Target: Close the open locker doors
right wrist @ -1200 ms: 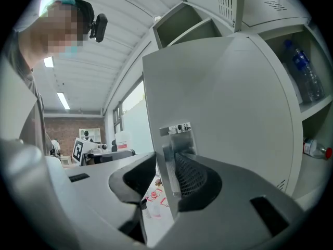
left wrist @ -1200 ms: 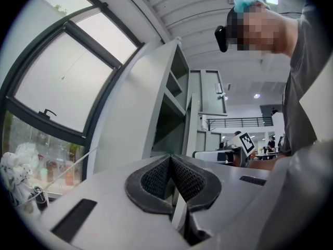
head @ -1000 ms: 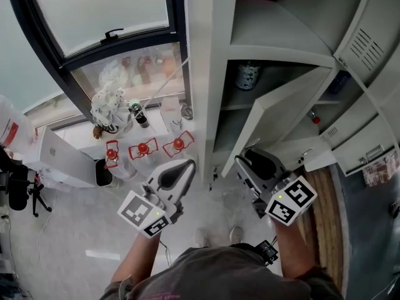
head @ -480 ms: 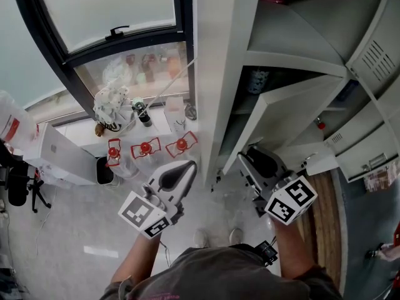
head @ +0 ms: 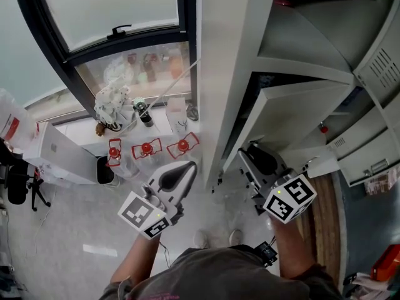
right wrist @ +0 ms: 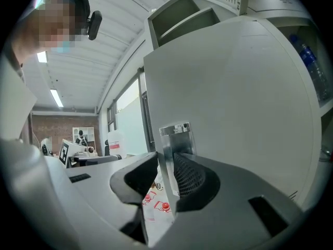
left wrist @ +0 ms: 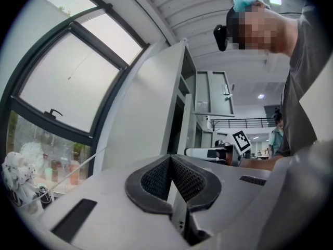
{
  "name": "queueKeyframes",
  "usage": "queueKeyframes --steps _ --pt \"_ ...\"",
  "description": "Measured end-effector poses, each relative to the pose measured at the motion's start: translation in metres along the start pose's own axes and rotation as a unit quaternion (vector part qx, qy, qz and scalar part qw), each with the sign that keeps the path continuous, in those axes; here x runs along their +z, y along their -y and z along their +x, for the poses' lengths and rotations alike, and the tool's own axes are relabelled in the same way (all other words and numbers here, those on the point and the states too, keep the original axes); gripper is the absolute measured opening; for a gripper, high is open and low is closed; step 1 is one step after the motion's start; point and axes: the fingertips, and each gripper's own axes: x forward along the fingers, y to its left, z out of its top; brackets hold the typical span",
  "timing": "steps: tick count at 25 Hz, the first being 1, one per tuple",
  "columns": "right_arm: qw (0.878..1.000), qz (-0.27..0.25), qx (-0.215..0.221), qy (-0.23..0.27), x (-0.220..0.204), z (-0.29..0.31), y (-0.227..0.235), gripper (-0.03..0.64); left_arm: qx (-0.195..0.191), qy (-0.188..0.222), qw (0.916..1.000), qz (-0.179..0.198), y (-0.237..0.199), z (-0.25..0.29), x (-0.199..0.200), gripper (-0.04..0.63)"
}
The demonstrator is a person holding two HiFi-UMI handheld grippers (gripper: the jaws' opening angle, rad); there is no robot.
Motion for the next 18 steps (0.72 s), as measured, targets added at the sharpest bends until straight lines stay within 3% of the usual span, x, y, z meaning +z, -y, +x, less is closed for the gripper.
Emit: queueKeyframes --steps 18 --pt "1.0 0.002 -0.018 -0.001 0.004 0.027 0.018 0.078 0.023 -0.006 0.9997 0.001 -0.022 -0.007 0.0 0.009"
